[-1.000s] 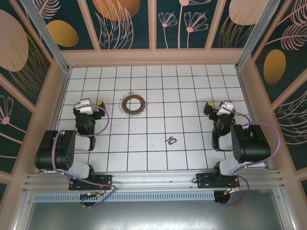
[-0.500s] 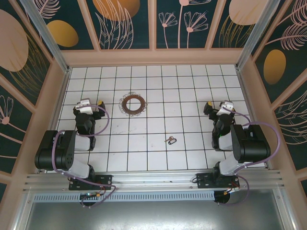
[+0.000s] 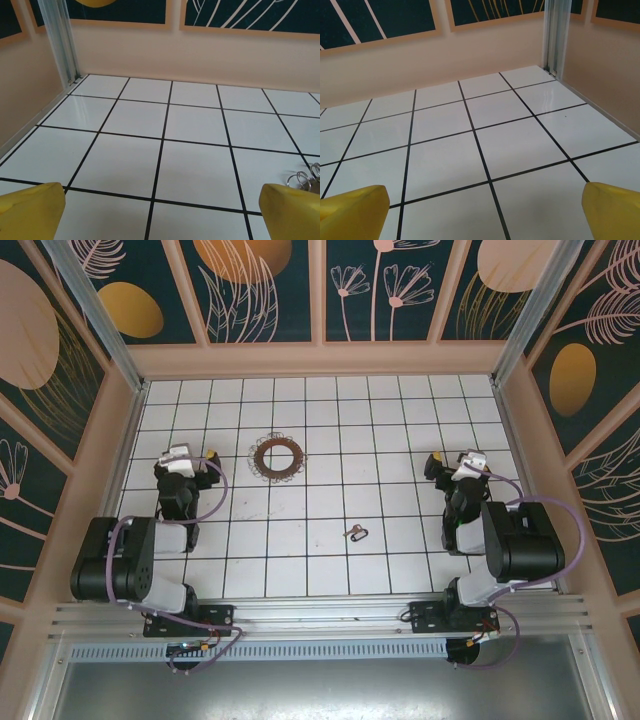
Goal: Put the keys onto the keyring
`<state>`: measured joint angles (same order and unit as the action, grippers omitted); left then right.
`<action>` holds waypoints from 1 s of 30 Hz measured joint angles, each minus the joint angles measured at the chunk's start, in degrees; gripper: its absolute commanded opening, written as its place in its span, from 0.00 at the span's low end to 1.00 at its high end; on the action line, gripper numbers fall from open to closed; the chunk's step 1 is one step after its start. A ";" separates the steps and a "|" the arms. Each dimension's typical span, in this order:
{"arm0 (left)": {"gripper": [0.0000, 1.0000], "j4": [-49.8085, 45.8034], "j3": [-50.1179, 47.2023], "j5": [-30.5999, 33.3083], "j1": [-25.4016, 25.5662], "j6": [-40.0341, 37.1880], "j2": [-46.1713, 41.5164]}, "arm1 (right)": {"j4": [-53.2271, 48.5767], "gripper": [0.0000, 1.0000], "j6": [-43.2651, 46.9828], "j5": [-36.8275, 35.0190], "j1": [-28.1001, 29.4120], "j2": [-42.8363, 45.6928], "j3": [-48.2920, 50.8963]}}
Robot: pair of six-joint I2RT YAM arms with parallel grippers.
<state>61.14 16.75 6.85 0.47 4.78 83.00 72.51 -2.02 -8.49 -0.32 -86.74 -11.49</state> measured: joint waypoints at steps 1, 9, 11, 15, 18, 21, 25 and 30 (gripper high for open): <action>0.98 -2.97 1.40 0.00 0.00 0.22 -1.53 | -1.64 0.99 0.09 0.24 0.00 1.97 -0.07; 0.99 -24.55 12.50 -0.44 0.35 6.88 -11.74 | -21.66 0.99 -3.96 3.02 3.30 17.92 -8.98; 0.99 -30.01 15.39 -4.74 1.14 9.79 -12.22 | -28.30 0.99 -7.15 5.75 4.42 18.67 -12.85; 0.98 -41.35 24.09 -12.85 5.64 14.08 -9.09 | -38.18 0.99 -11.08 10.69 7.34 17.77 -17.22; 0.98 -47.36 31.41 -19.69 9.75 16.15 -4.00 | -45.35 0.99 -12.92 15.50 10.05 15.74 -19.41; 0.99 -50.62 35.21 -22.88 12.96 16.81 0.39 | -51.06 0.99 -13.64 20.04 11.37 12.02 -22.71; 0.99 -54.40 39.58 -23.12 16.65 17.03 7.56 | -55.04 0.99 -13.57 23.47 13.18 8.68 -24.94; 0.92 -57.13 44.63 -22.38 20.28 17.90 16.98 | -56.43 0.99 -13.57 26.29 14.32 5.60 -25.24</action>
<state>4.01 61.39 -15.53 20.75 22.68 99.98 16.08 -15.59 17.80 14.00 -81.14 -36.73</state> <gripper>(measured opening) 0.946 0.989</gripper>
